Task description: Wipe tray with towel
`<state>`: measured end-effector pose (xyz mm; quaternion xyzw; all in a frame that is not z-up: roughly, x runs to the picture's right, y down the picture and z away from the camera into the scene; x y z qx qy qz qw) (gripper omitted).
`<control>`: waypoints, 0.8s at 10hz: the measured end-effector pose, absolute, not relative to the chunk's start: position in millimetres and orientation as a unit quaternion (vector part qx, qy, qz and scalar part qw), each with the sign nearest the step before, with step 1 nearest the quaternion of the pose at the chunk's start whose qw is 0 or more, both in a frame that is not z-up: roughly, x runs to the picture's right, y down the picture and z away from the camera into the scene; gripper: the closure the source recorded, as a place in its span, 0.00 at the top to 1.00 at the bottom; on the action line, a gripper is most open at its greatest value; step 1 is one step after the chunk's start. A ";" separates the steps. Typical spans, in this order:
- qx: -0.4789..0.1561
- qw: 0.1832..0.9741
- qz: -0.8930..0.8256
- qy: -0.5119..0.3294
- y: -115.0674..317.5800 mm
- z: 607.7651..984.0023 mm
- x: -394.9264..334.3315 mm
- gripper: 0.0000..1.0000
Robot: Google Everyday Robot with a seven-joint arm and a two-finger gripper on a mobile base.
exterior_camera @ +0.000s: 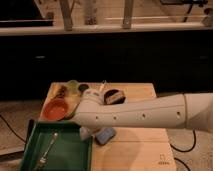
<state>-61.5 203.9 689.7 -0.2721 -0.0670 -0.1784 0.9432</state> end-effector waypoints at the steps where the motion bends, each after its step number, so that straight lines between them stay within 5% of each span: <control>1: -0.273 0.943 -0.180 -0.068 205.2 692.2 -63.1 0.02; 8: -0.292 0.934 -0.188 -0.085 232.9 711.8 -87.9 0.02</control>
